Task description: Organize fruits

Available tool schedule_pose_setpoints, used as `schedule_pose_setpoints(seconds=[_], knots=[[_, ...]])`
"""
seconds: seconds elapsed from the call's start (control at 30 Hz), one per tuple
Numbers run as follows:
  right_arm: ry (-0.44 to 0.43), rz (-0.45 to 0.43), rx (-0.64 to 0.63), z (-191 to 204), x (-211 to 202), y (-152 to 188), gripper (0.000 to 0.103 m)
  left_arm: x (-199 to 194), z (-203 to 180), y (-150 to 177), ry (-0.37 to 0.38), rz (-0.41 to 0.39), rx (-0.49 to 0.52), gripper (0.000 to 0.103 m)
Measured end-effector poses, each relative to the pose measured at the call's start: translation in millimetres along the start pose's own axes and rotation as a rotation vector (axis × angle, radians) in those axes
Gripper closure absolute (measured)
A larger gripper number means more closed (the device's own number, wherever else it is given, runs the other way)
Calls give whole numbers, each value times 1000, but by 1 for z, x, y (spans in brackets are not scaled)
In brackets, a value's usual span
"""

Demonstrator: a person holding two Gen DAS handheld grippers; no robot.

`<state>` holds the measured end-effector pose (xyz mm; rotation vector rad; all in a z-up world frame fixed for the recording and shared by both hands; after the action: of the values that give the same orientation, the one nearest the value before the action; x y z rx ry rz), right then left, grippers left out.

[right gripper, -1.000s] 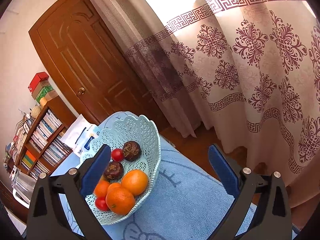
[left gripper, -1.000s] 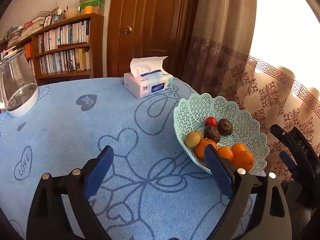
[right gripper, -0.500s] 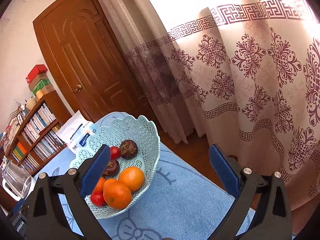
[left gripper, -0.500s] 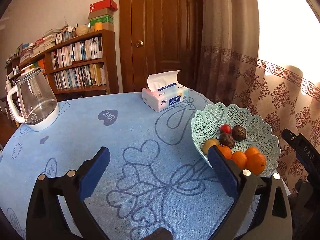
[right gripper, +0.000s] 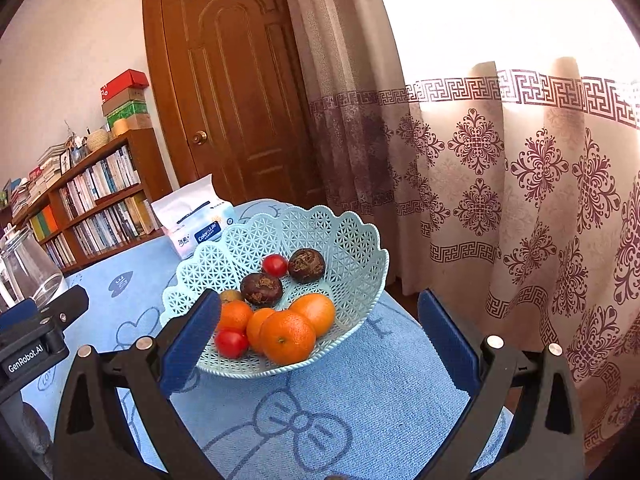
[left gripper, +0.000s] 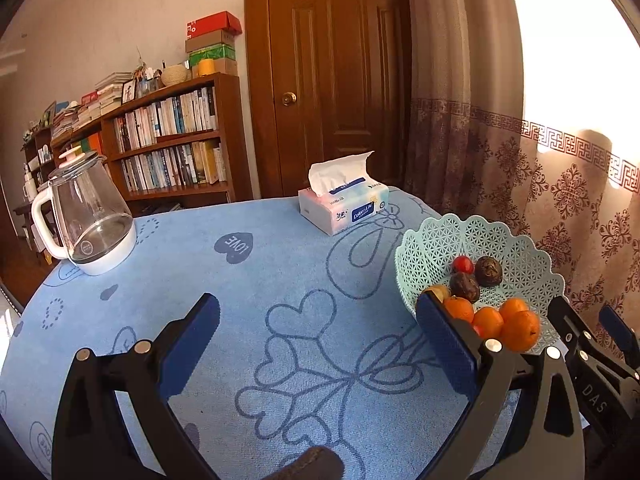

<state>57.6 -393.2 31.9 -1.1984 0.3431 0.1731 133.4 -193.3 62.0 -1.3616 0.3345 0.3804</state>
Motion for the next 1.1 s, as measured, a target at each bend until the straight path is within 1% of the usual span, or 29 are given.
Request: schedule_pose_setpoints(seconds=[0.27,0.37,0.6,0.73,0.97,1.1], knots=[[-15,27,-64,15,6,5,3,-3,0,-1,-16,-17,9,5],[-27,54,-85,20,10,10,3,-3,0,-1,-25,-18,19,5],[-28,70,-86,20,13,12,3,-4,-4,1,-47,-23,45,5],[-28,71,-97,22,13,12,3,-6,-6,1,-60,-39,67,5],[-15,70,-112,23,13,12,3,-7,-7,1,-69,-46,76,5],[0,84,-116,22,15,14,3,-7,-7,1,-91,-56,88,5]])
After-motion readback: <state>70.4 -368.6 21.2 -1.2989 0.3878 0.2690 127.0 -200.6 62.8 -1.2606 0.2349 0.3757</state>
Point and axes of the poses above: each gripper's, at about its wrist camera, not at the fingertips, and x roughly the way its jaws point, z to its left, y to its underside, the point moved 8 cm from there along x, roughly the way its jaws point, and after that the axes turned 15 degrees about -y, right-handed, at the moved point
